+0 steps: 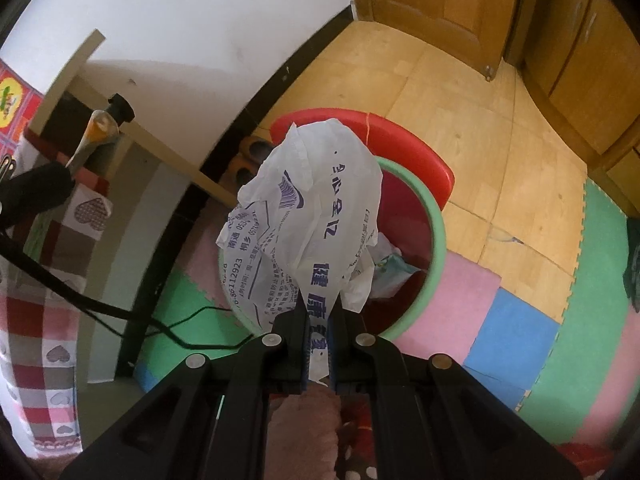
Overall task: Collect trash
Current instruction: 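Carry the plastic bag and cream tube in both tools over the red bin, then open the right tool to drop the bag while the left tool releases the tube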
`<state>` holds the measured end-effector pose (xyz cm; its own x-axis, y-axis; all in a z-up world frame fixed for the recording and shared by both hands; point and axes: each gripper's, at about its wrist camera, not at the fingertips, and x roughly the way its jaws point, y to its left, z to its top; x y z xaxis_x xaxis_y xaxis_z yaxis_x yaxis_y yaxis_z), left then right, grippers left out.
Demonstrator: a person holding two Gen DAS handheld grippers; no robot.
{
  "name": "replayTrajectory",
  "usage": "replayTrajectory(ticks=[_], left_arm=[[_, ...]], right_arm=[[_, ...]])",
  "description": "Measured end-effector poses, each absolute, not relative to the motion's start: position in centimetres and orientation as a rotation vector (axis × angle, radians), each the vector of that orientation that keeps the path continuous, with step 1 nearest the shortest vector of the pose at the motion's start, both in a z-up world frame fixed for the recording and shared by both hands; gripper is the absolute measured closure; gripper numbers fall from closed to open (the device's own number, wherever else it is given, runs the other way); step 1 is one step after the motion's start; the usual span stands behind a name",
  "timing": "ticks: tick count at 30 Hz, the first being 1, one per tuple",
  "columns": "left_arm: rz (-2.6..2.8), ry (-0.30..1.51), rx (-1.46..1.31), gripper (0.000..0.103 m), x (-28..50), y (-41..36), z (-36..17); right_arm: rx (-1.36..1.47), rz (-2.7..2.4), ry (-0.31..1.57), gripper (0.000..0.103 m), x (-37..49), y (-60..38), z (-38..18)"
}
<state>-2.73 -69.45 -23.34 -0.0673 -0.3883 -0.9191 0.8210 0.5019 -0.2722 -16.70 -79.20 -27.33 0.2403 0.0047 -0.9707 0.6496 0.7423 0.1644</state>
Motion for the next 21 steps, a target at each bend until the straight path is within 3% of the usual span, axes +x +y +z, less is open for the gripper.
replayTrajectory(ticks=[7,10,12,16,21], left_arm=[[-1.074,1.318,0.457,0.064,-3.5,-70.7,-26.3],[-1.072,1.333,0.47,0.064,-3.7,-71.4,-27.8],[-1.071,1.339,0.481,0.073,-3.8,-71.9,-28.7],[-1.072,1.356,0.499,0.073,-4.2,-72.7,-30.7],[-1.054,1.372,0.541,0.073,-4.6,-73.8,-32.7]], right_arm=[[0.632,-0.491,1.285,0.095,-16.4,-80.0,-29.4],[0.663,-0.501,1.269,0.088,-16.8,-80.4,-29.7],[0.678,-0.5,1.254,0.085,-17.0,-80.6,-29.6],[0.646,-0.509,1.247,0.077,-17.4,-80.5,-29.4],[0.651,-0.523,1.245,0.075,-17.7,-80.9,-29.4]])
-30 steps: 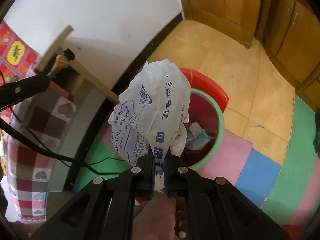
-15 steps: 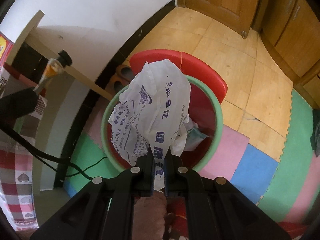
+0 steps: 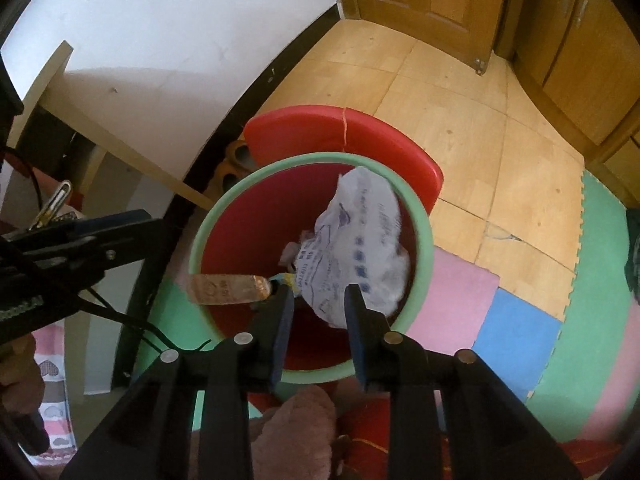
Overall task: Collect trash
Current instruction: 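Open the right tool to drop the bag while the left tool releases the tube, then move both open tools away from the red bin back over the bed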
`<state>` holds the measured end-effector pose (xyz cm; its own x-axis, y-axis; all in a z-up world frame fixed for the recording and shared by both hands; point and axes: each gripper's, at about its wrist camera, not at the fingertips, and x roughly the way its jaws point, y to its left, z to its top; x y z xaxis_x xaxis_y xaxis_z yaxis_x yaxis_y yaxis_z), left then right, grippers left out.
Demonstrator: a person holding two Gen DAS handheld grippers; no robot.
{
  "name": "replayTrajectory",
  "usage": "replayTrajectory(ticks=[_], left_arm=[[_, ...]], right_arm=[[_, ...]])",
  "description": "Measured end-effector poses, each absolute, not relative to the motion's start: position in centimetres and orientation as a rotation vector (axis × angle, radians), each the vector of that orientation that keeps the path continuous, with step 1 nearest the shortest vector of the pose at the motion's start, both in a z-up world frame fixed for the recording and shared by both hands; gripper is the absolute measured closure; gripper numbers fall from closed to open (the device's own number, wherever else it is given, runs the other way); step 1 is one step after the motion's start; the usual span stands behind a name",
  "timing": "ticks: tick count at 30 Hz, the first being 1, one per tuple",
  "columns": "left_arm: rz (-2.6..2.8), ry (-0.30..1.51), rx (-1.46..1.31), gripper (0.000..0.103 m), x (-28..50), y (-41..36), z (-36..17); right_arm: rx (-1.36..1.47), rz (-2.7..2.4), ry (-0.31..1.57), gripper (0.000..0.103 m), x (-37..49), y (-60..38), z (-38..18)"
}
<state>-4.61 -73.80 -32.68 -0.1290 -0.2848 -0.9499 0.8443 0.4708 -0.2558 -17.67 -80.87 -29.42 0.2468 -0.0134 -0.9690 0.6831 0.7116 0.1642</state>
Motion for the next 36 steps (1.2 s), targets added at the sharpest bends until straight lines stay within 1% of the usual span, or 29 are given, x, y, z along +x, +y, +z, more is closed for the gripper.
replayTrajectory(ticks=[4,7,11,13,15,16,21,34,36], left_arm=[[-1.047,1.39,0.553,0.073,-4.7,-74.1,-33.5],[-1.037,1.405,0.563,0.067,-4.7,-74.6,-33.7],[-1.015,1.414,0.566,0.057,-4.5,-74.7,-34.0],[-1.004,1.431,0.569,0.054,-4.5,-74.9,-34.0],[-0.994,1.449,0.565,0.052,-4.3,-74.9,-34.0],[-0.99,1.451,0.562,0.051,-4.3,-74.8,-33.9],[-0.978,1.428,0.552,0.045,-4.6,-74.5,-33.0],[-0.933,1.403,0.484,0.041,-4.2,-72.4,-29.3],[-0.93,1.395,0.474,0.037,-4.1,-71.8,-28.4]], right_arm=[[0.657,-0.518,1.241,0.075,-17.8,-81.1,-29.3],[0.651,-0.515,1.242,0.071,-17.8,-81.3,-29.1],[0.641,-0.525,1.246,0.066,-17.7,-81.4,-28.9],[0.636,-0.53,1.248,0.061,-17.7,-81.4,-28.7],[0.64,-0.528,1.246,0.054,-17.7,-81.4,-28.4],[0.639,-0.526,1.243,0.053,-17.7,-81.5,-28.3],[0.627,-0.509,1.234,0.053,-17.8,-81.3,-27.4],[0.568,-0.464,1.195,0.053,-17.3,-79.2,-24.0],[0.554,-0.462,1.181,0.053,-17.2,-78.7,-23.3]])
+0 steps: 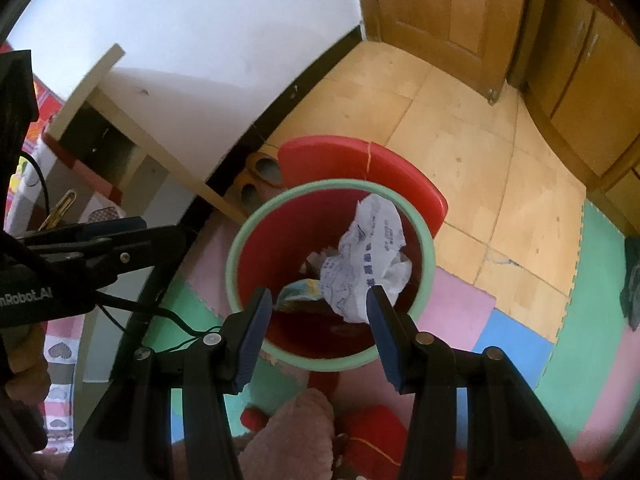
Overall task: Collect trash
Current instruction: 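Move both open tools away from the red bin back over the bed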
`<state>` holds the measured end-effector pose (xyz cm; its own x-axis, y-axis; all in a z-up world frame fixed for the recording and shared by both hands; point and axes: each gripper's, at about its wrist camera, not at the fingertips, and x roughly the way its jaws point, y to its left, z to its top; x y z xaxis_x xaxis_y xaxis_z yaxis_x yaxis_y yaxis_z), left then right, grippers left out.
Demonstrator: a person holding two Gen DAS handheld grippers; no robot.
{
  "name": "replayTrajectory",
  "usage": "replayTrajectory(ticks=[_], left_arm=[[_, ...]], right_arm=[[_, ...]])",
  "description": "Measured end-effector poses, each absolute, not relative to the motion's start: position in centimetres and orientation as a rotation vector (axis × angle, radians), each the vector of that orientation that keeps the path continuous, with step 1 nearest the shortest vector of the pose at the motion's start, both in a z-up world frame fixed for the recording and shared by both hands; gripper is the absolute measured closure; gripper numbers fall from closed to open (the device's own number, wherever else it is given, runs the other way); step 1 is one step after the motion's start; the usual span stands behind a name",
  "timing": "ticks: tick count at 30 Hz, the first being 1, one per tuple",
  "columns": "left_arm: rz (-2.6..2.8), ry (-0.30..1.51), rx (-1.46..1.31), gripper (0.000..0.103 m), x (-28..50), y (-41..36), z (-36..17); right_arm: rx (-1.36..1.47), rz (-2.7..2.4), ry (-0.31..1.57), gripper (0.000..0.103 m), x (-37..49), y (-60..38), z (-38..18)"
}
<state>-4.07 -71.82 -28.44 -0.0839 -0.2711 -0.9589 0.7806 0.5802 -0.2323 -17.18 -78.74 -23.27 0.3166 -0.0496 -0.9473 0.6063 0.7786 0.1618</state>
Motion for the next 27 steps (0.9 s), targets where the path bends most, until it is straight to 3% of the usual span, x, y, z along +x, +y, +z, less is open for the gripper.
replayTrajectory(ticks=[14,27], left_arm=[[-0.92,1.311,0.368,0.035,-2.9,-66.5,-21.6],[-0.755,1.205,0.269,0.035,1.0,-56.5,-14.2]], right_arm=[[0.485,-0.389,1.049,0.053,-13.8,-73.6,-16.4],[0.379,-0.207,0.964,0.053,-9.1,-65.4,-10.2]])
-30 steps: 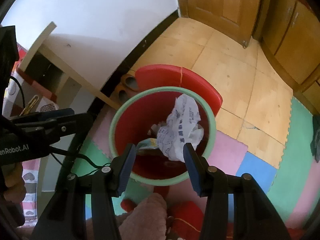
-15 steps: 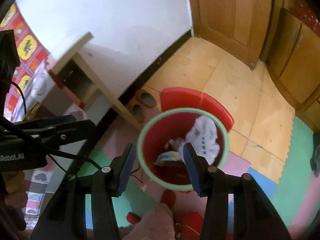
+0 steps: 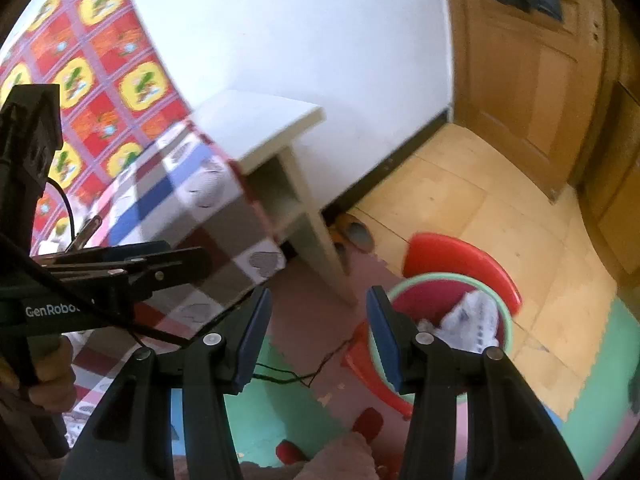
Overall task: Collect trash
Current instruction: 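Move both open tools away from the red bin back over the bed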
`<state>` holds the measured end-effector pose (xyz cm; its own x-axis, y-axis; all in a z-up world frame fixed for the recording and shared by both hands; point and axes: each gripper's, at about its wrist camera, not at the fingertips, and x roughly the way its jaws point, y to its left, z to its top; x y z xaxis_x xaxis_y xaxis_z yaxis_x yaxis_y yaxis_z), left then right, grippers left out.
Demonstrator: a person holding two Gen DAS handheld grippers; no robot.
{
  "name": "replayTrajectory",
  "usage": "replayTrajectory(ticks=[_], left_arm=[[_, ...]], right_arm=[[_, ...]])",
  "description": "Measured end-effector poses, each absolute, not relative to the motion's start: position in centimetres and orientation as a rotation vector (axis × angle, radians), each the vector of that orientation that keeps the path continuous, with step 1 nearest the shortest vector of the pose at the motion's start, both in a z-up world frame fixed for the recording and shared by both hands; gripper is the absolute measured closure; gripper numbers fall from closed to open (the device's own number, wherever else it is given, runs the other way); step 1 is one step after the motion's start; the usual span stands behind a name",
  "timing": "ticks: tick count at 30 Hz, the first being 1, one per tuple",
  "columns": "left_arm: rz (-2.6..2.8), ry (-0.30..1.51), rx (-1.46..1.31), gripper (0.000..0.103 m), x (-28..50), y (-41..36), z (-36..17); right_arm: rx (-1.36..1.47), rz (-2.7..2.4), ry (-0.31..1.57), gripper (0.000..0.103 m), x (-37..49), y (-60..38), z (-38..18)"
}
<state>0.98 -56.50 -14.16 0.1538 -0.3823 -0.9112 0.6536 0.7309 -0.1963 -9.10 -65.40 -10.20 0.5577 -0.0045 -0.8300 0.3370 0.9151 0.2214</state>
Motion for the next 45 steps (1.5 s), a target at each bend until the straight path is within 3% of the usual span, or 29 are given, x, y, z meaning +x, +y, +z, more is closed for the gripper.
replayTrajectory(ticks=[45], left_arm=[[-0.056,1.013,0.035,0.034,6.0,-13.7,-0.2]], right_arm=[[0.143,0.442,0.969,0.053,5.5,-32.7,-3.2]])
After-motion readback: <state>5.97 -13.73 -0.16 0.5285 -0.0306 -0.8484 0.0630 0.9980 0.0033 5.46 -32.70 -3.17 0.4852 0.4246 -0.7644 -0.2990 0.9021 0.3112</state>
